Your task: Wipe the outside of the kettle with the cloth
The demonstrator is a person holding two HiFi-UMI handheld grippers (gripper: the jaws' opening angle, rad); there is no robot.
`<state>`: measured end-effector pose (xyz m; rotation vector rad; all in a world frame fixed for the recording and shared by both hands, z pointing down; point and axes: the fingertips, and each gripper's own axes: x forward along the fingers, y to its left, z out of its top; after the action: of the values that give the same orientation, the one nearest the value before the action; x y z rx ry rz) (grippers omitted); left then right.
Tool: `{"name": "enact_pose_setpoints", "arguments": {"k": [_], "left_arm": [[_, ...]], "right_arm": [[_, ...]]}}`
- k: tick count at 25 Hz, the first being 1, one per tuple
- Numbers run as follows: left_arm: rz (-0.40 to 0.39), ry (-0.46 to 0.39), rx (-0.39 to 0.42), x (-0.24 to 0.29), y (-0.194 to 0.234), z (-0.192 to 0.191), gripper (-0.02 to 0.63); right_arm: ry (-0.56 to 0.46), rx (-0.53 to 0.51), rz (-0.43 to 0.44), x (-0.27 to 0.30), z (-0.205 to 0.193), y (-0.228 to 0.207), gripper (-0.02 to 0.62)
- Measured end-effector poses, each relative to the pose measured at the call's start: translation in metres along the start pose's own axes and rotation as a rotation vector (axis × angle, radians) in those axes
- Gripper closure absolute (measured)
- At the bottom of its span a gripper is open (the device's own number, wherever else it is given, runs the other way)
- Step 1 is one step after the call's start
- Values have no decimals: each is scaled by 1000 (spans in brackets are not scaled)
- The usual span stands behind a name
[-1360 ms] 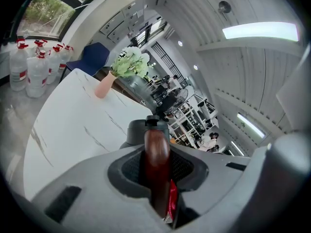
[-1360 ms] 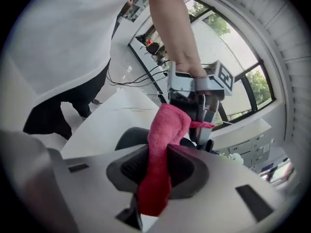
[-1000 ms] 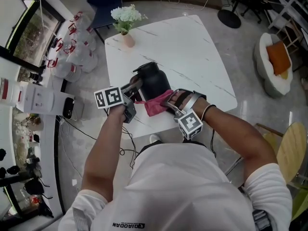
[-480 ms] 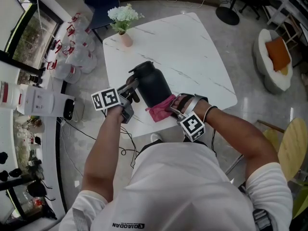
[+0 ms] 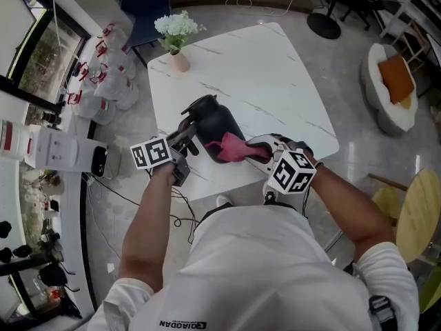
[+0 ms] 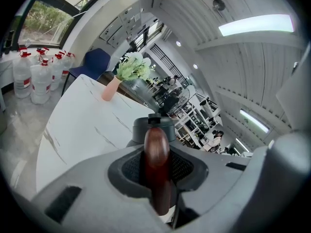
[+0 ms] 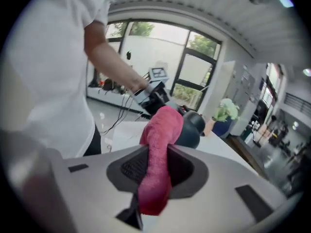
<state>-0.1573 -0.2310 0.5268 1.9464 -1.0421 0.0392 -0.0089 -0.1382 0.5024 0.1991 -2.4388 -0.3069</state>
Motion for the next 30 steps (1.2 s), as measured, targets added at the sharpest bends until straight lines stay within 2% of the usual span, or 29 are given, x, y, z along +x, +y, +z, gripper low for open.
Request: {"name": "enact_pose_setpoints", "arguments": {"k": [4,8,11,13,15,18,21,24,27,30], "left_arm": [[4,-8,16,-6,0,-5,514],[-12,6,101,-12,-8,-13,514],[-19,11,165,-15,-15,-18,514],[-22,15,198,-18,-20,-24,514],[-29,29,233,-20,-23,-29,514],[-50,56,284,-24,-29,-38,514],[-60,64,319,-27,-35,-46,514],[-63,68,341,-29,-39,-53,514],[-73,48,361,-33,-39,-56,514],[-91,4,378,-38,-37,-59,514]], "right_arm": [[-135,385,-69,-14,17,-33,494],[-321,827,-72,-24,38,-61,494],[-474,1114,-34,-24,54,-81,494],[-580,1299,34,-18,60,-89,495],[-611,1438,86,-4,55,-91,495],[-512,1493,50,18,30,-85,497],[-412,1467,-6,27,6,-76,497],[-376,1447,-33,25,-9,-70,497],[-315,1423,-65,25,-25,-61,497],[-236,1431,-61,32,-44,-45,499]]}}
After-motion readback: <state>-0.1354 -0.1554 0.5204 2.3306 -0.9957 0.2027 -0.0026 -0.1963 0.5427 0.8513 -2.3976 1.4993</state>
